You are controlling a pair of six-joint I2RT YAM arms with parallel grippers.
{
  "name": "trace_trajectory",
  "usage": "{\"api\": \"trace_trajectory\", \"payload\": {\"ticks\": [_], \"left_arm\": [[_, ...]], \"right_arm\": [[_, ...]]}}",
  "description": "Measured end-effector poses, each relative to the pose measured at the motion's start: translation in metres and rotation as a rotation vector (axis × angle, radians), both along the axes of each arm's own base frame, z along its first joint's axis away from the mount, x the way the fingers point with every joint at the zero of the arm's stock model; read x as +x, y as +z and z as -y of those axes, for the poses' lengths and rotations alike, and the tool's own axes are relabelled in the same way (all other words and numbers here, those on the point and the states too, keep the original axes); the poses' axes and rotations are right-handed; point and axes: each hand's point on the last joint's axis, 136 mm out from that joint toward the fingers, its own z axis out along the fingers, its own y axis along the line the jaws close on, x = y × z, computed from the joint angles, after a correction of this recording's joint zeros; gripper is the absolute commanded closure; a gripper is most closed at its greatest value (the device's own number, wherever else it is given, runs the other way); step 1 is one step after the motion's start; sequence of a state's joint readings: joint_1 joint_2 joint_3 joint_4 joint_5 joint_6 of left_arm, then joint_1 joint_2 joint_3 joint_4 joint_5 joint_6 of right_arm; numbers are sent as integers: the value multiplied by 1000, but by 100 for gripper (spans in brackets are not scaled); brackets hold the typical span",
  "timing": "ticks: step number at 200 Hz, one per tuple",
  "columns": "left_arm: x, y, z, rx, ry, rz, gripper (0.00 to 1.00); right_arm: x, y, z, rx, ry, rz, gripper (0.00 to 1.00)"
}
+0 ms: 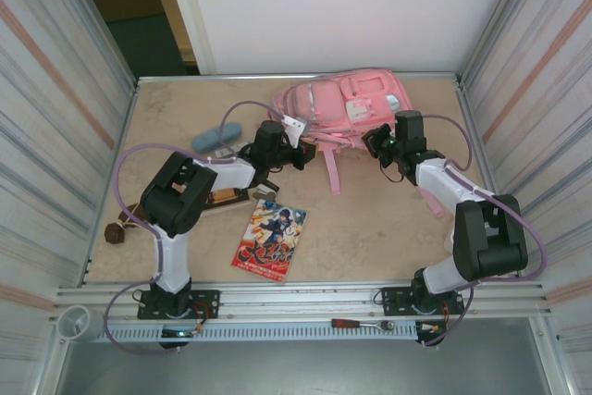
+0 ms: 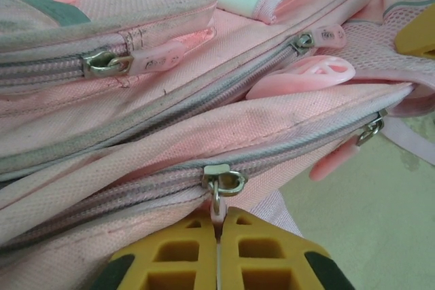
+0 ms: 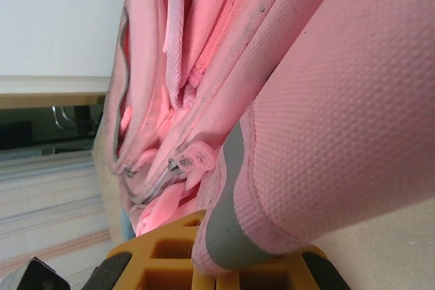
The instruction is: Pack the student bag
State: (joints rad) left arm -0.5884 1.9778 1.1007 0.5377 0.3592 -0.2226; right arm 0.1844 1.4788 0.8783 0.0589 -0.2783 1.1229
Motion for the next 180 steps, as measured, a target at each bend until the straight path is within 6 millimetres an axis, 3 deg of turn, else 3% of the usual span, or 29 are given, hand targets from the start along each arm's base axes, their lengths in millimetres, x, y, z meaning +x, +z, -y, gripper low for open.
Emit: {"api": "trace_trajectory", "payload": {"ticks": [127, 180], "left_arm": [[11, -3, 7, -10, 26, -14, 82], [14, -9, 9, 2, 48, -17, 99]], "right_arm": [[1, 0, 1, -13, -10, 3, 98], [1, -1, 2, -17, -17, 3, 98]]}}
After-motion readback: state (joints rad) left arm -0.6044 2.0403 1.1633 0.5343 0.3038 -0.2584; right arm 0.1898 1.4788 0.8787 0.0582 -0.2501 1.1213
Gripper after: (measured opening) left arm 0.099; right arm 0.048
